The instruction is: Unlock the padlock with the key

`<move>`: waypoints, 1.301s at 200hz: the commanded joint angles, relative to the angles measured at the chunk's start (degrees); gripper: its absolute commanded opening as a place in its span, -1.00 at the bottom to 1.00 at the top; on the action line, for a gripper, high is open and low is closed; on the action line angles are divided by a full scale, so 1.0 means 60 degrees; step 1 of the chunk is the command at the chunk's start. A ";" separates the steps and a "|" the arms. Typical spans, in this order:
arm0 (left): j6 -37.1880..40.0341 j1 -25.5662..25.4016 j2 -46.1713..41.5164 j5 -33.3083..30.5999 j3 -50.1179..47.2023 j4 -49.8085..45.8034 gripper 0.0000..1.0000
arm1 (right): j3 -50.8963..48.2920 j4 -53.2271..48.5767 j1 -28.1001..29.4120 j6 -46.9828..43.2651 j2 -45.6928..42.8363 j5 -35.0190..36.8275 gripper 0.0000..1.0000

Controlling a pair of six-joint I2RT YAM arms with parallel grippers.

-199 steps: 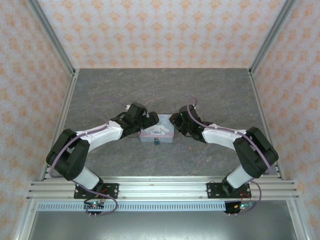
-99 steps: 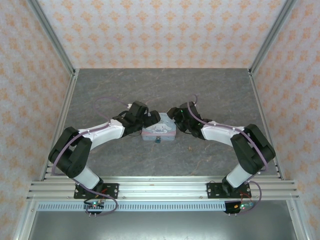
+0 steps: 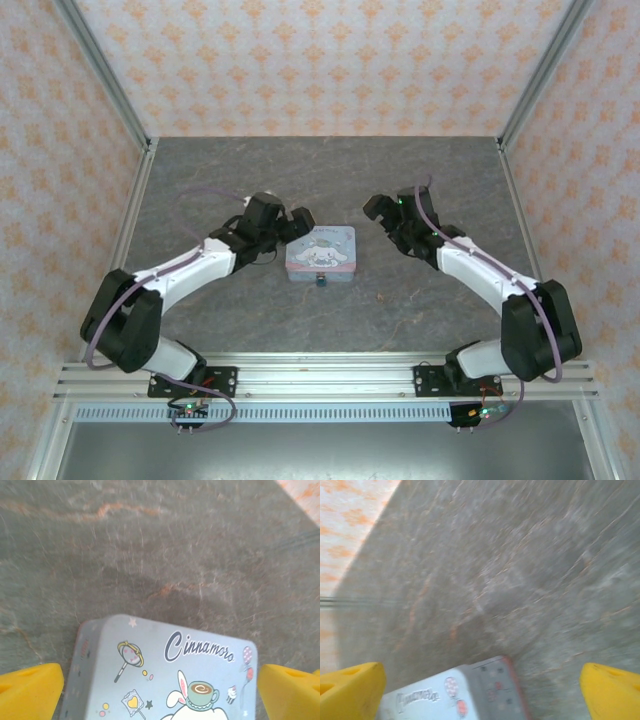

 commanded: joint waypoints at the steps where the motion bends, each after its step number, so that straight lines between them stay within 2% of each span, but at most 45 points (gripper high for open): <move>1: 0.0441 0.0226 -0.0654 -0.0220 0.0171 -0.0709 0.99 | 0.1111 -0.2697 0.0057 -0.1163 -0.0256 0.3504 0.98; 8: 0.0486 0.0266 -0.0817 -0.0234 0.0143 -0.0782 0.99 | 0.1168 -0.2889 -0.0094 -0.1039 -0.0431 0.4086 0.98; 15: 0.0526 0.0297 -0.0981 -0.0251 0.0116 -0.0835 0.99 | 0.1143 -0.2856 -0.0437 -0.1024 -0.0648 0.3828 0.98; 21: 0.0535 0.0316 -0.1099 -0.0253 0.0091 -0.0866 0.99 | 0.1117 -0.2785 -0.0873 -0.1069 -0.0791 0.3098 0.98; 31: 0.0542 0.0344 -0.1280 -0.0260 0.0054 -0.0908 0.99 | 0.0842 -0.2053 -0.1640 -0.2162 -0.1075 0.1075 0.99; 48: 0.0623 0.0356 -0.1541 -0.0242 0.0043 -0.1026 0.99 | -0.0698 0.0433 -0.2368 -0.1615 -0.1808 -0.0298 0.98; 66: 0.0754 0.0377 -0.1839 -0.0238 0.0056 -0.1163 1.00 | -0.0484 -0.0176 -0.2450 -0.1860 -0.1794 -0.0497 0.98; 109: 0.1014 0.0441 -0.2414 -0.0189 0.0054 -0.1339 0.99 | -0.1049 0.0458 -0.2211 -0.2316 -0.1810 -0.2079 0.99; 116: 0.1036 0.0447 -0.2468 -0.0194 0.0054 -0.1387 1.00 | -0.1020 0.0252 -0.2024 -0.2403 -0.1821 -0.2081 0.99; 158: 0.1153 0.0450 -0.2668 -0.0120 0.0023 -0.1781 1.00 | -0.1013 -0.1284 -0.1039 -0.2509 -0.1249 -0.2100 0.46; 208: 0.1099 0.0450 -0.2954 0.0079 -0.0337 -0.1861 1.00 | -0.1959 -0.2448 0.0460 -0.2134 -0.1068 -0.0849 0.16; 260: 0.1027 0.0451 -0.3058 0.0158 -0.0556 -0.1710 1.00 | -0.2796 -0.2293 0.1434 -0.1102 -0.0673 -0.0293 -0.09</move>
